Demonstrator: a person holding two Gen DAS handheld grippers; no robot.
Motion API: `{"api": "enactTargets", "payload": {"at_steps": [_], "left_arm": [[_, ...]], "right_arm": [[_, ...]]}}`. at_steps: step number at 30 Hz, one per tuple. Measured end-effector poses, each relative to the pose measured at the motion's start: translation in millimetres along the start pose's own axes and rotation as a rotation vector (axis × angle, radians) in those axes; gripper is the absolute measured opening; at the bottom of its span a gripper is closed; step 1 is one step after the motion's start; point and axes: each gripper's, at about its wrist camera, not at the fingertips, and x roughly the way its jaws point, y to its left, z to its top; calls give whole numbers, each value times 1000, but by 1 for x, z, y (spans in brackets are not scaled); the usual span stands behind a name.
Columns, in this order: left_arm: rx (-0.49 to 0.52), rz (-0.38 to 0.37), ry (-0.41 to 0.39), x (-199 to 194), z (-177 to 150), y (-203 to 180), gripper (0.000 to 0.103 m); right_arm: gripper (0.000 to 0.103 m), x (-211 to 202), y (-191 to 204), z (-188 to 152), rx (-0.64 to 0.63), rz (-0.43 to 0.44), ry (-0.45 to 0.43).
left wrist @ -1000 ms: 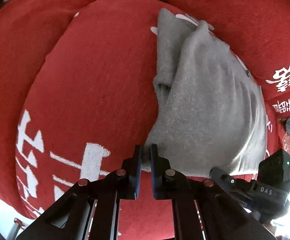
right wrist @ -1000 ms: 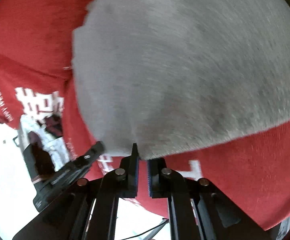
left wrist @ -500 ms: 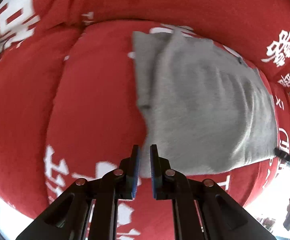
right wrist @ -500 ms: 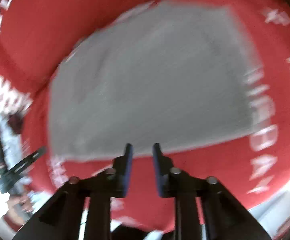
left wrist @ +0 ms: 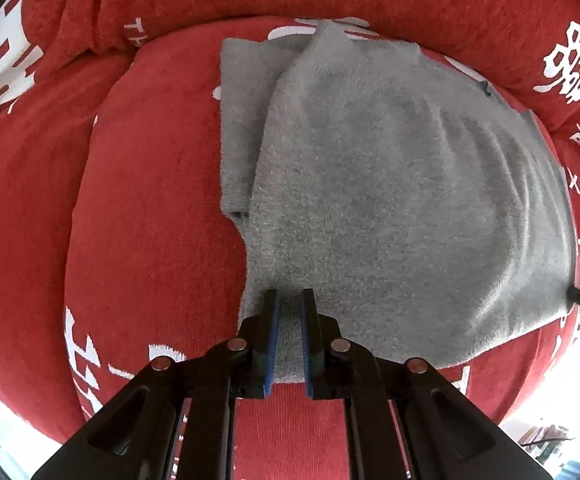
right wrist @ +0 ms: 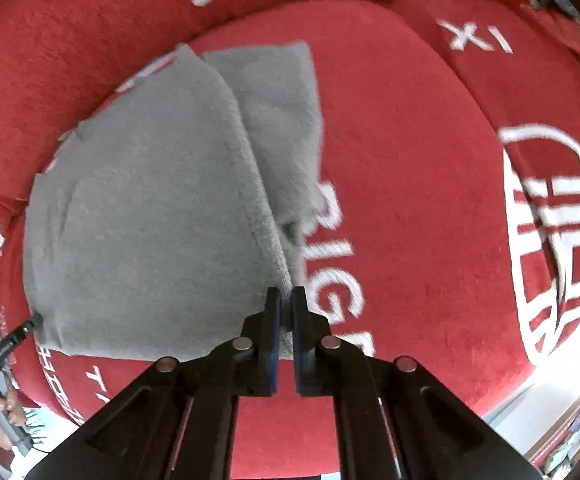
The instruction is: Fold small clothes
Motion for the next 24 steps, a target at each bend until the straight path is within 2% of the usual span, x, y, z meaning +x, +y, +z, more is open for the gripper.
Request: {"api": "enactTargets", "payload": {"at_steps": [6, 9, 13, 14, 18, 24], "left_arm": [[1, 9, 10, -1, 1, -5, 10], [3, 18, 22, -3, 4, -8, 10], [2, 28, 34, -3, 8, -10, 10], [1, 27, 38, -3, 8, -11, 10], [3, 28, 46, -4, 9, -14, 10], [21, 51, 53, -6, 10, -20, 10]], "right_arm": [[6, 2, 2, -3, -5, -13, -7], [11, -7, -4, -7, 40, -19, -2], [12, -25, -3, -15, 35, -91, -29], [16, -29, 2, -17, 20, -114, -39], [16, -46, 21, -23, -27, -137, -84], [16, -53, 48, -25, -66, -116, -122]]}}
